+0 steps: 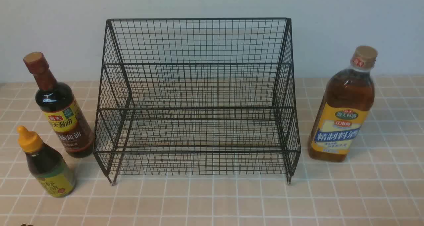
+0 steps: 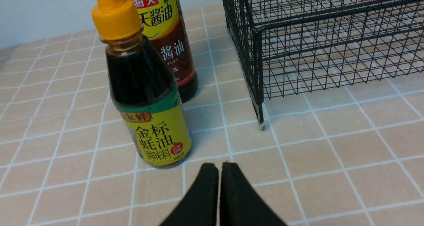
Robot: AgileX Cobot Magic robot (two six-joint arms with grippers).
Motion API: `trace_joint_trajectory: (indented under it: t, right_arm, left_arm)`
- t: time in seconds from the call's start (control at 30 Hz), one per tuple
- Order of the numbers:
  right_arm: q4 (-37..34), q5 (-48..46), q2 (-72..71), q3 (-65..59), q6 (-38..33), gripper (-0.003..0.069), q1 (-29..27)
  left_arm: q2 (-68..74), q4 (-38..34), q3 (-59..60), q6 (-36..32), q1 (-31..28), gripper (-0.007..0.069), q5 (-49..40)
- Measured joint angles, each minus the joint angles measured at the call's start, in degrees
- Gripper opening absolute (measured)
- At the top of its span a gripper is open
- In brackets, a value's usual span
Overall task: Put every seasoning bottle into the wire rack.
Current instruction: Use the right arm to grab the condiment bottle closest to it
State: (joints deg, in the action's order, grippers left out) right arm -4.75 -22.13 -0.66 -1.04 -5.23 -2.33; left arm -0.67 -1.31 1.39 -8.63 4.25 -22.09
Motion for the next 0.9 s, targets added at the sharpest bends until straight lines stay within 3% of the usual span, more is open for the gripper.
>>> trace_joint_trajectory:
  t: [0.77,0.83,0.9]
  right_arm:
    - [0.0,0.0,0.0,0.0,0.0,-0.0014,0.0]
    - [-1.5,1.0,0.0,-0.1,0.0,-0.0014,0.0]
    - [-7.8,4.0,0.0,-0.5,0.3,-0.0014,0.0]
  left_arm:
    - [0.0,0.0,0.0,0.0,0.0,-0.0007,0.0]
    - [0.0,0.0,0.0,0.0,0.0,-0.0007,0.0]
    - [0.0,0.0,0.0,0.0,0.0,-0.0007,0.0]
